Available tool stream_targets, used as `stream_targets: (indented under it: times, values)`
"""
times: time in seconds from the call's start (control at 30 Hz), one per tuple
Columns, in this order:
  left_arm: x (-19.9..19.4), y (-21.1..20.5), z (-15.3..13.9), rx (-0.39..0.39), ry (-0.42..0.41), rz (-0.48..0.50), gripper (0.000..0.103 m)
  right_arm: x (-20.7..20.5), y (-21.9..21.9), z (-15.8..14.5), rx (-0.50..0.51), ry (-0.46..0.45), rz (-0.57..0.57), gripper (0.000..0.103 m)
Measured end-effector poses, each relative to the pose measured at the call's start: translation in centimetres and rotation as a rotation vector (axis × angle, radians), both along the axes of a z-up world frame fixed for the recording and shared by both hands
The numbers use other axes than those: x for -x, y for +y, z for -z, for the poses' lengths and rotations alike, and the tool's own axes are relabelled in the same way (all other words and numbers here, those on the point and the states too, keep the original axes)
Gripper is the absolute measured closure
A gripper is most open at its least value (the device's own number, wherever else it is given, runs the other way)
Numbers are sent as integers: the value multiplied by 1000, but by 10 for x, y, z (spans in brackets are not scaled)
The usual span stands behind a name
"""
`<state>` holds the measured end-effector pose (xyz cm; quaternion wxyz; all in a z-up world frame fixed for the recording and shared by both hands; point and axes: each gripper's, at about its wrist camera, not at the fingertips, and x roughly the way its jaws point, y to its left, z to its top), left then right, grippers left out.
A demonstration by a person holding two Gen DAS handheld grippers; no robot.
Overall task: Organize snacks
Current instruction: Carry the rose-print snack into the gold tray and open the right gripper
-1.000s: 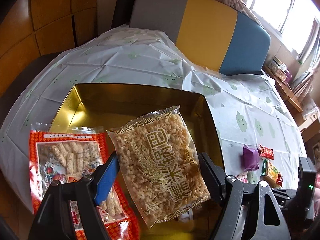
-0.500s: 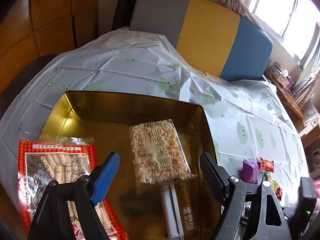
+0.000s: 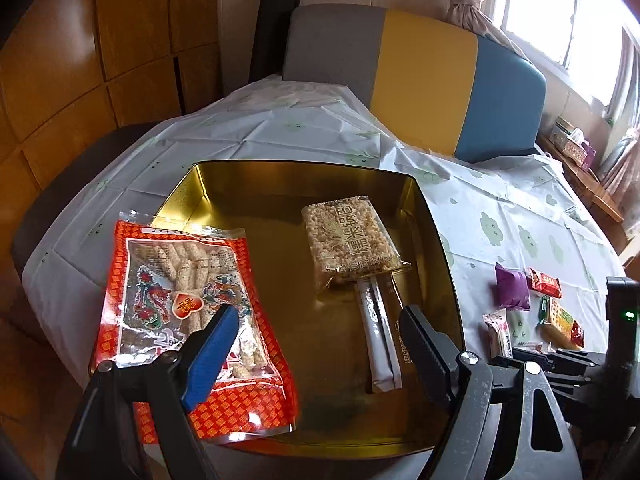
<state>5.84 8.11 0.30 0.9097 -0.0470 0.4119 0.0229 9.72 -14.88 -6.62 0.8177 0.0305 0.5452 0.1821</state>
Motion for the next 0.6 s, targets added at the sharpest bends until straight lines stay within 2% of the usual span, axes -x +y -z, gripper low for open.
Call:
stream_targets:
  times: [0.27,0.33,0.6]
  values:
    - [23,-3,3,-52,-30,-1,20,6,0,-1,-9,-21,51,75]
    - [26,-2,4,-55,-33,0,20,6,2,-2,-15,-24,62,71]
    - [34,-2,11,-68,-30,9,20,-1,10,-4,7,-43,101,68]
